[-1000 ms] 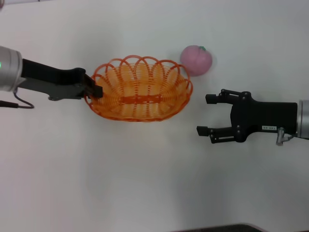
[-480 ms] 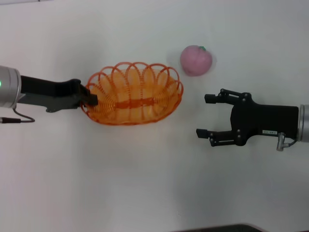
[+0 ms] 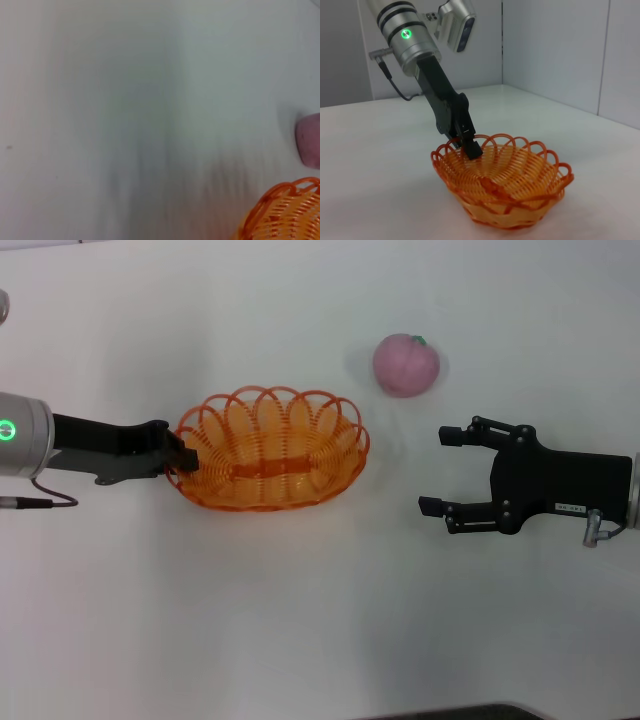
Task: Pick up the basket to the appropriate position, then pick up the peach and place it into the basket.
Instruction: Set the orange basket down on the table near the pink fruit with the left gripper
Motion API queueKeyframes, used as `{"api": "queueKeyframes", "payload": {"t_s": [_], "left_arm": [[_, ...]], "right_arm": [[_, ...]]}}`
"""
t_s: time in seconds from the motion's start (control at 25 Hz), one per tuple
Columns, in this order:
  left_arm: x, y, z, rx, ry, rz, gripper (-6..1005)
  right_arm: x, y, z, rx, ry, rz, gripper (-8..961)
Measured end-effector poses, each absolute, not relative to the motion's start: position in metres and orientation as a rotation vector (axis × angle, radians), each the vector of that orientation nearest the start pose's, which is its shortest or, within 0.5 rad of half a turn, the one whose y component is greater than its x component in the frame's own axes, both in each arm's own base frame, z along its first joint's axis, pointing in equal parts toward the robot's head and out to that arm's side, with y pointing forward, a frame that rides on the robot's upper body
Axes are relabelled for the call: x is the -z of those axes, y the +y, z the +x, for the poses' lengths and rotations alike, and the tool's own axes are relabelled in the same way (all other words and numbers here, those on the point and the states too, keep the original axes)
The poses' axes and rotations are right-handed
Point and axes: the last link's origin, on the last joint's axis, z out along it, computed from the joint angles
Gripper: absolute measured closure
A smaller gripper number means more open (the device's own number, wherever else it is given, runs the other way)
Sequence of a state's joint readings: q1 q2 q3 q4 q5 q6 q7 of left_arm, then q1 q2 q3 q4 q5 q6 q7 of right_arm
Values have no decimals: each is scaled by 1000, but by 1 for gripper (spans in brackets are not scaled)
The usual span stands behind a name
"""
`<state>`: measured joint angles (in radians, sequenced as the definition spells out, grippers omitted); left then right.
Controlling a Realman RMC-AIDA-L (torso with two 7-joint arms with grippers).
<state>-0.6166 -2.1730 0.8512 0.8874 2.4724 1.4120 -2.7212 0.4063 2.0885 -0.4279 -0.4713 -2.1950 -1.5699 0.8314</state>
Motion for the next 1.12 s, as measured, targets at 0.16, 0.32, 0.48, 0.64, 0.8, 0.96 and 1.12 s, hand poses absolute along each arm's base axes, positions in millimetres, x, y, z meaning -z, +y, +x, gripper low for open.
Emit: {"api": "queueKeyframes", "payload": {"t_s": [0.16, 0.32, 0.48, 0.64, 0.8, 0.96, 1.12], "left_arm": [[33, 350, -249, 151, -1986, -2170, 937], [32, 349, -249, 155, -2009, -2154, 933], [32, 347, -250, 169, -2036, -2153, 930], [32, 344, -250, 166, -2051, -2168, 796], [29, 341, -253, 172, -2060, -2155, 610], [22, 341, -258, 179, -2042, -2142, 448], [8, 340, -261, 219, -1955, -2156, 282]], "right_arm": [[24, 265, 325, -605, 348, -2671, 10], [24, 265, 325, -605, 348, -2671, 9], [24, 265, 325, -606, 348, -2671, 9], [24, 264, 325, -609, 348, -2672, 9], [24, 263, 325, -612, 351, -2673, 9], [24, 263, 326, -613, 354, -2670, 11], [21, 263, 328, -616, 365, -2647, 13]]}}
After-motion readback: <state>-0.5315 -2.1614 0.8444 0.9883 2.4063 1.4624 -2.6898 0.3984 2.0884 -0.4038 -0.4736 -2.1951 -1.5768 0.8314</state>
